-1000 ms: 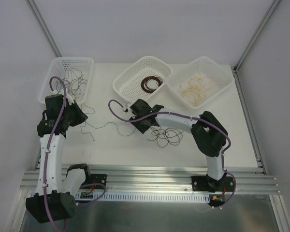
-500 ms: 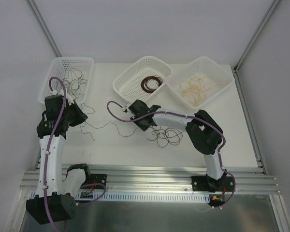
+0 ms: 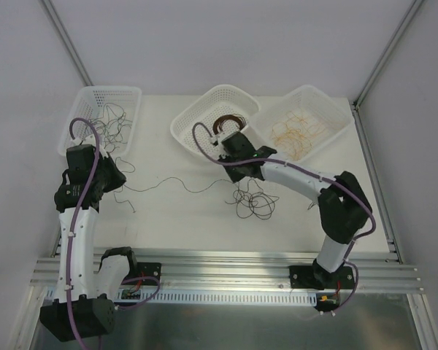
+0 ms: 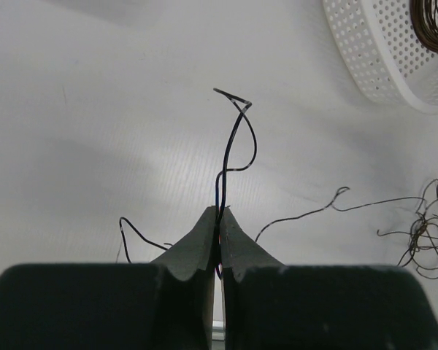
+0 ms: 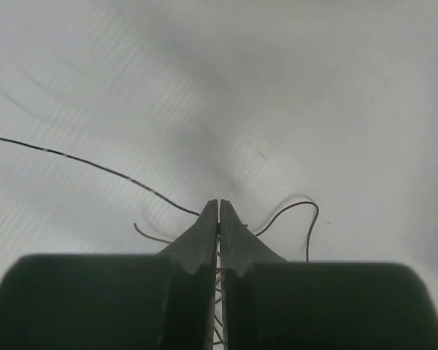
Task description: Untangle the cables
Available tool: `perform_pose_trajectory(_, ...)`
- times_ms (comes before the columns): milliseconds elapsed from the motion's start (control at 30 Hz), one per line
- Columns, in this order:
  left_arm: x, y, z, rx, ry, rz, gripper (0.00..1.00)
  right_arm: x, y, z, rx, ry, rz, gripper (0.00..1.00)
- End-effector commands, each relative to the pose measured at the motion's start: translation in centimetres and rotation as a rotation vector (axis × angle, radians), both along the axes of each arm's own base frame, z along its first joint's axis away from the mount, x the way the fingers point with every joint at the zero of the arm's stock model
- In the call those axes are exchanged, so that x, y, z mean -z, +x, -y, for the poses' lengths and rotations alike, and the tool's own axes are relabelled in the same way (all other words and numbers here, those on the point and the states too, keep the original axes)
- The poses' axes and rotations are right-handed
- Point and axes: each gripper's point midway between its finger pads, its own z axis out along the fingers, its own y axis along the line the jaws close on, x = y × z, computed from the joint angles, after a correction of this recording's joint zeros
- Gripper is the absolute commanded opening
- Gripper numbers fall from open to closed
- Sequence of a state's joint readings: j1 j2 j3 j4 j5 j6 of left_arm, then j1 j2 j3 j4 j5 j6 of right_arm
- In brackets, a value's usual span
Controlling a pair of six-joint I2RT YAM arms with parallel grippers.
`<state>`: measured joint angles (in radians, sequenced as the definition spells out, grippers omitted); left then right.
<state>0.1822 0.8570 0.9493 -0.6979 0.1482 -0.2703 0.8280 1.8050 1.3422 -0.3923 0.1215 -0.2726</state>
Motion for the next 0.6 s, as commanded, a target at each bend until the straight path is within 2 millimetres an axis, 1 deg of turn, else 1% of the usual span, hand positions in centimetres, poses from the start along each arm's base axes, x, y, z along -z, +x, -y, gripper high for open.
perform_pose_trajectory(0,-1.0,-0.4,-1.1,-0.032,0.065,0.017,0.0,-4.5,1.8,2.9,0.184,0.204,-0.023,0.01)
perform_pose_trajectory(33,-1.1,-0.4,-1.1,-0.036,0.068,0.018,0.0,-4.8,2.9,4.9,0.263,0.233,-0.038,0.01)
perform_pose_trajectory(67,-1.3,-0.5,-1.2,-0.039,0.073,0.02,0.0,-4.7,3.2,6.1,0.315,0.251,-0.054,0.01)
perform_pose_trajectory(100,-1.5,-0.6,-1.3,-0.045,0.079,0.027,0.0,-5.3,3.2,6.7,0.344,0.298,-0.078,0.01)
perform_pose_trajectory(133,-1.6,-0.8,-1.7,-0.06,0.095,0.022,0.0,-5.3,4.1,8.8,0.465,0.338,-0.108,0.01)
perform_pose_trajectory(167,-1.9,-0.9,-2.1,-0.075,0.11,0.027,0.0,-5.1,4.4,10.0,0.523,0.355,-0.123,0.01)
perform_pose_trajectory(200,-2.2,-1.0,-2.3,-0.084,0.123,0.033,0.0,-4.7,4.3,11.2,0.584,0.372,-0.152,0.01)
perform_pose_trajectory(233,-2.3,-1.3,-2.9,-0.111,0.148,0.025,0.0,-4.8,4.9,13.3,0.688,0.412,-0.166,0.01)
perform_pose_trajectory(267,-2.6,-1.5,-3.1,-0.119,0.159,0.027,0.0,-4.6,5.0,14.3,0.735,0.429,-0.183,0.01)
perform_pose_trajectory(300,-2.8,-1.6,-3.4,-0.128,0.17,0.03,0.0,-4.2,5.1,15.9,0.79,0.447,-0.199,0.01)
perform_pose_trajectory(400,-3.3,-1.9,-3.8,-0.146,0.191,0.033,0.0,-3.6,4.7,18.0,0.885,0.453,-0.226,0.01)
perform_pose_trajectory(433,-3.5,-2.0,-3.9,-0.148,0.194,0.039,0.0,-3.5,4.8,19.0,0.921,0.453,-0.228,0.01)
perform_pose_trajectory(500,-4.4,-2.3,-4.5,-0.173,0.222,0.05,0.0,-3.2,4.5,19.9,0.978,0.464,-0.246,0.01)
perform_pose_trajectory(533,-5.1,-2.4,-4.8,-0.183,0.241,0.064,0.0,-3.0,4.4,21.0,1.015,0.471,-0.246,0.01)
perform_pose_trajectory(567,-5.4,-2.8,-5.3,-0.209,0.264,0.061,0.0,-3.0,4.2,21.4,1.04,0.488,-0.252,0.01)
